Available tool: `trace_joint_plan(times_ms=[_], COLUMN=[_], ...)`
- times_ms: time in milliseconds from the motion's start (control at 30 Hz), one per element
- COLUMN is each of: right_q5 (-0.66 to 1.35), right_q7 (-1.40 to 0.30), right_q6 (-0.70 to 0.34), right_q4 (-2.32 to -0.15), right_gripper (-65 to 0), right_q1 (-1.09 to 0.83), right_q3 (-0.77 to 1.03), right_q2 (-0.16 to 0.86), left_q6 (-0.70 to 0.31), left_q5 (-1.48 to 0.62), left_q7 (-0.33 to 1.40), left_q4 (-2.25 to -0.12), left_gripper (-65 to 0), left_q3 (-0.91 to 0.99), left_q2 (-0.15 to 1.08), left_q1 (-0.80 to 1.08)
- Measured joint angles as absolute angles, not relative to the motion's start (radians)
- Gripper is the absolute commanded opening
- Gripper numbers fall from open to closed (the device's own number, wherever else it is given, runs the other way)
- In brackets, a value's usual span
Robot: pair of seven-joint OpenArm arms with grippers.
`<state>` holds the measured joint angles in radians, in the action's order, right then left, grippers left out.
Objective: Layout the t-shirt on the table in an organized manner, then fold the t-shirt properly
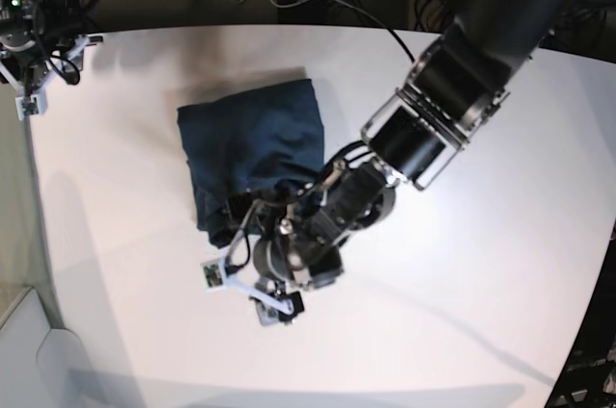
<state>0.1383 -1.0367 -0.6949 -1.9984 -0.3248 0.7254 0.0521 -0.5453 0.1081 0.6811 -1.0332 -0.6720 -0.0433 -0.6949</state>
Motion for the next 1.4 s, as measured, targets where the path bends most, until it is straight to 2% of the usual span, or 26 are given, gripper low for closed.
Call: trace_joint_plan(times_ms=[167,300,433,567,667,733,867,1067,1267,1400], right_q5=[0.136,0.138,0.134,0.133,0.134,0.134,0.134,0.134,0.124,0.133], right_q7=[-1.042,-1.036,-1.046,-1.046,-1.048,-1.051,-1.050,-1.047,-1.034,-0.940], right_q6=[-0.695,-0.695,-0.694,-0.695,-0.695,-0.695,-0.695,-0.695,-0.695,-0.695], right_q4=[-1.999,-2.000,-2.000,-2.001,-2.001,-2.000,-1.997,-1.966,-1.695,-1.555], right_gripper=[-28.5,-29.8,-40.6,-52.8,-56.6,-56.9,-56.9,-57.3,-57.3,-57.3], right_q1=[-0.324,-0.319,-0.287,-0.214,-0.167,-0.133,-0.062,0.027,0.146,0.210], right_q3=[0.672,0.562,0.409,0.267,0.180,0.117,0.017,-0.106,-0.176,-0.186], right_q2=[0.056,0.054,0.054,0.055,0.059,0.060,0.043,0.022,0.022,0.022], left_q6=[-0.547,-0.546,-0.545,-0.554,-0.550,-0.566,-0.677,-0.702,-0.701,-0.701], left_q5=[0.103,0.102,0.115,0.096,0.102,0.084,-0.027,-0.130,-0.136,-0.135], left_q7=[0.818,0.915,0.944,0.944,0.935,0.942,0.948,0.949,0.948,0.944], left_q4=[-1.247,-1.459,-1.620,-1.717,-1.782,-1.817,-1.857,-1.863,-1.880,-1.898], left_gripper=[0.0,0.0,0.0,0.0,0.0,0.0,0.0,0.0,0.0,0.0], left_q3=[-0.500,-0.277,-0.031,0.160,0.283,0.347,0.485,0.655,0.725,0.736], left_q2=[0.052,0.162,0.236,0.241,0.246,0.247,0.235,0.176,0.147,0.146], left_q1=[-0.656,-0.531,-0.284,-0.076,0.038,0.113,0.224,0.336,0.378,0.410])
